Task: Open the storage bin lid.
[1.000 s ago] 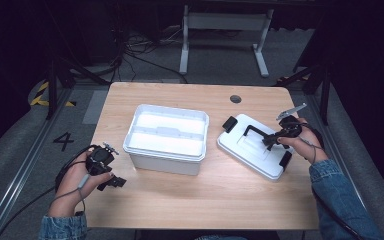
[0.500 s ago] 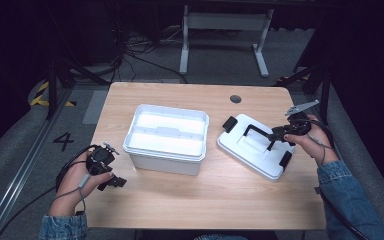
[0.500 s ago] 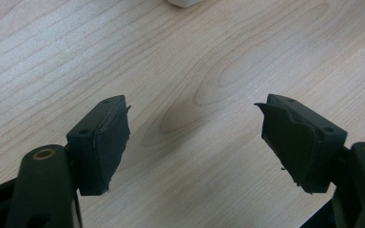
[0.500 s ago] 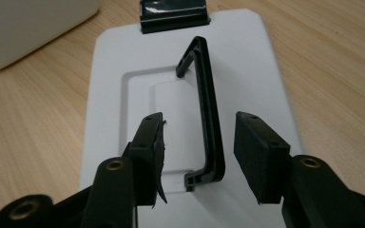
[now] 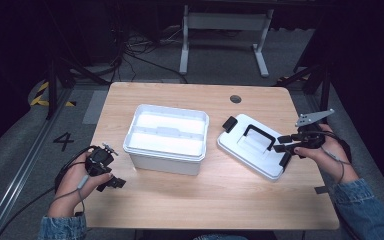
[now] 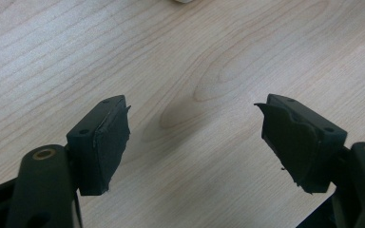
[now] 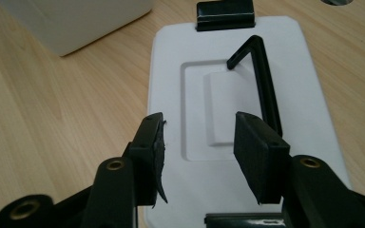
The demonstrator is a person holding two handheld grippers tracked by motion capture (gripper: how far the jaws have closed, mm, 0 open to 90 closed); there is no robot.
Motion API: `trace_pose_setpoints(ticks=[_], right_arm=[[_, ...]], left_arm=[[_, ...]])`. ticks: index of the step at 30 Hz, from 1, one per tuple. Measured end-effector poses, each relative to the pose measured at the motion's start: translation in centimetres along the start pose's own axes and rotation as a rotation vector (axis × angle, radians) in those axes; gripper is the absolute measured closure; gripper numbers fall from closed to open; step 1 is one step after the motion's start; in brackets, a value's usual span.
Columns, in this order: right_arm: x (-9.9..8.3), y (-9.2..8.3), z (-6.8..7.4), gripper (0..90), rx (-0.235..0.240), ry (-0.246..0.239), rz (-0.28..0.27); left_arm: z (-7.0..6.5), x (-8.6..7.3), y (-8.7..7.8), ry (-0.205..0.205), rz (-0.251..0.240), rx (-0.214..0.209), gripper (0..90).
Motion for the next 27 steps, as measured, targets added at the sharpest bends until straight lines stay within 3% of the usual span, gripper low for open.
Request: trace_pose_setpoints(ticks=[9,15,21,27], right_arm=[[-3.0,-0.4,1.8,54.4,0.017,0.003,0.015],[-4.9,0.4,2.8,54.2,0.025,0.001,0.032],[-5.7,1.2,4.0,54.9,0.059,-0.001,-0.006],[-6.1,2.3,5.2,55.9,0.051,-0.033,0.039]], left_arm=[[0.0,0.5,0.2,0.008,0.005,-0.007,25.1],[0.1,0.7,0.3,0.017,0.010,-0.006,25.1],[0.2,1.0,0.5,0.021,0.017,-0.009,25.1],[0.3,1.2,0.5,0.027,0.013,-0.006,25.1]])
Point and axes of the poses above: each handheld gripper's, and its own axes: y roughly forward along the jaws, x roughly out of its top, z roughly to its left, the point moved 2 cm from there along y, roughly forward along the jaws, and after that the axes turned 15 degrees about y, right-handed, at the moved point
